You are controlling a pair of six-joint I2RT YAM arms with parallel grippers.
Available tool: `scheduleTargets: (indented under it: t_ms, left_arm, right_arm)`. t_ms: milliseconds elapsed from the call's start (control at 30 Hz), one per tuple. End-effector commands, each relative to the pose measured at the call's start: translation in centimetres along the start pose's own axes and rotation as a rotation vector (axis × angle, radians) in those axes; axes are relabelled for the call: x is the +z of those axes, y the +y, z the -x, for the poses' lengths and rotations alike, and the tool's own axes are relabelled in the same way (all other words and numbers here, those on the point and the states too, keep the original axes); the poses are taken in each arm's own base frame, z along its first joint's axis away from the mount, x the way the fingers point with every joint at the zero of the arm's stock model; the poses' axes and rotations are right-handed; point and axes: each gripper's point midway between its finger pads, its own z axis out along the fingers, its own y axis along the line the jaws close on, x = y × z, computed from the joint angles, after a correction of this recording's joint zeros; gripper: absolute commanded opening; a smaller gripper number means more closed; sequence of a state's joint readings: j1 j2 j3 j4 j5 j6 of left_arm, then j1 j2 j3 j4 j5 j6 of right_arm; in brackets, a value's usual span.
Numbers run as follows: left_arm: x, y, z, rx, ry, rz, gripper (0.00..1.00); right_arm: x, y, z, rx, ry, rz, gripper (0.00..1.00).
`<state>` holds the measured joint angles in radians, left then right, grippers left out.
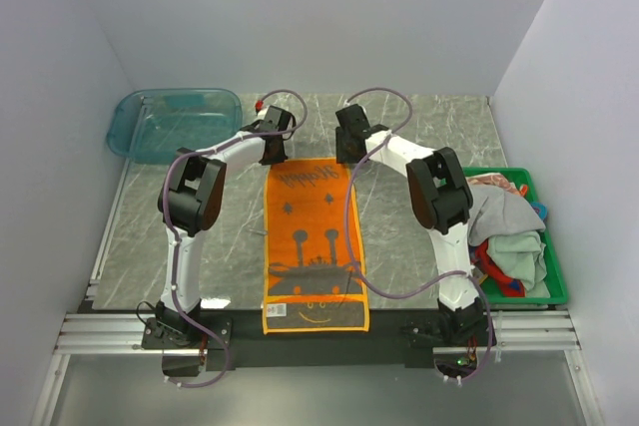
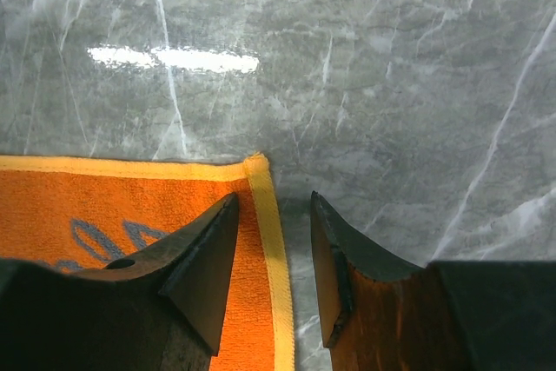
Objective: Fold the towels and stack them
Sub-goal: Fold the towel
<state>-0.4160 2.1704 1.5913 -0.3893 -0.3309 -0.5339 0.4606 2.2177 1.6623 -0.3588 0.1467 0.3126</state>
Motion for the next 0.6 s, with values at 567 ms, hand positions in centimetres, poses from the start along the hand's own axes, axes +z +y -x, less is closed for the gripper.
scheduleTargets:
  t_ms: [567]
  left_arm:
    - [1.3, 0.9, -4.7, 0.054, 0.126, 0.009, 0.24]
  right_arm:
    - [-0.2, 1.0, 1.7, -0.016, 0.000, -0.005, 0.45]
